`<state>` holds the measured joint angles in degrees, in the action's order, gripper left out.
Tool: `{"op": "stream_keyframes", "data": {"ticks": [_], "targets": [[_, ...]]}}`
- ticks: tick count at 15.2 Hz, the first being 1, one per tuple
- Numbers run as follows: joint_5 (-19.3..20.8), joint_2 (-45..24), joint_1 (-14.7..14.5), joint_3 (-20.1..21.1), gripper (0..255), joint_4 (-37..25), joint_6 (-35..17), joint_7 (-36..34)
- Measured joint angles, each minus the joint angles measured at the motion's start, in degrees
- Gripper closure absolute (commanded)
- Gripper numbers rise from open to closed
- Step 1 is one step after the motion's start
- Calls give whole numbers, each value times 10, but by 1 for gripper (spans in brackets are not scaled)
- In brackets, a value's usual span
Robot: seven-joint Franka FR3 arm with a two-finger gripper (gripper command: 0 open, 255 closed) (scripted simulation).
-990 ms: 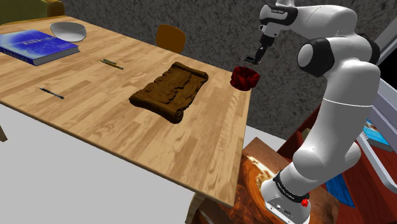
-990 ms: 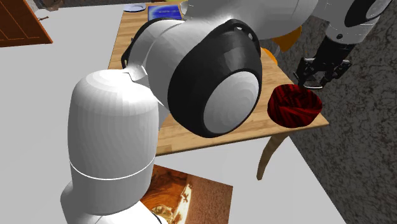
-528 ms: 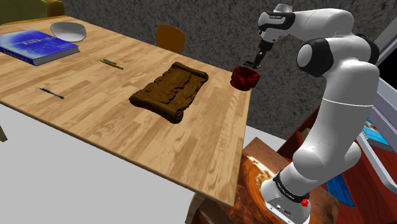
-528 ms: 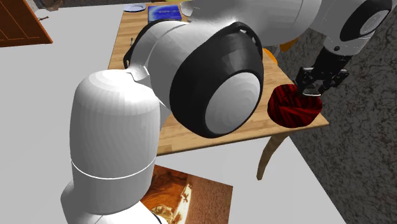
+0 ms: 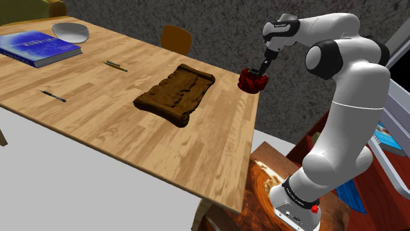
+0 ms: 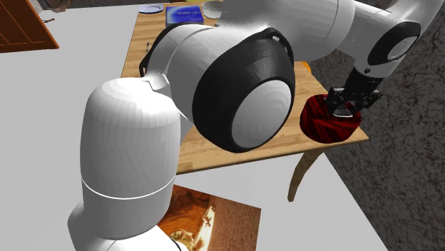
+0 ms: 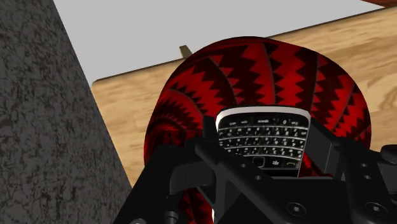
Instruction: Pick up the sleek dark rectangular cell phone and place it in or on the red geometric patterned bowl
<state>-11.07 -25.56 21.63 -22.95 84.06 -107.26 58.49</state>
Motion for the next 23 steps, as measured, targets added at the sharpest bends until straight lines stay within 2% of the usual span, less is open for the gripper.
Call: {"op": "stream_keyframes", "data": {"ticks": [6,7,13,18,23], "targets": [[-1,-1,0,0,255,3,-5,1],[-1,-1,0,0,0,3,-5,1],[-1,-1,0,0,0,3,-5,1],[3,3,4,-2,0,-54,55,-5],[4,4,5,-3,0,-61,64,-4]]}}
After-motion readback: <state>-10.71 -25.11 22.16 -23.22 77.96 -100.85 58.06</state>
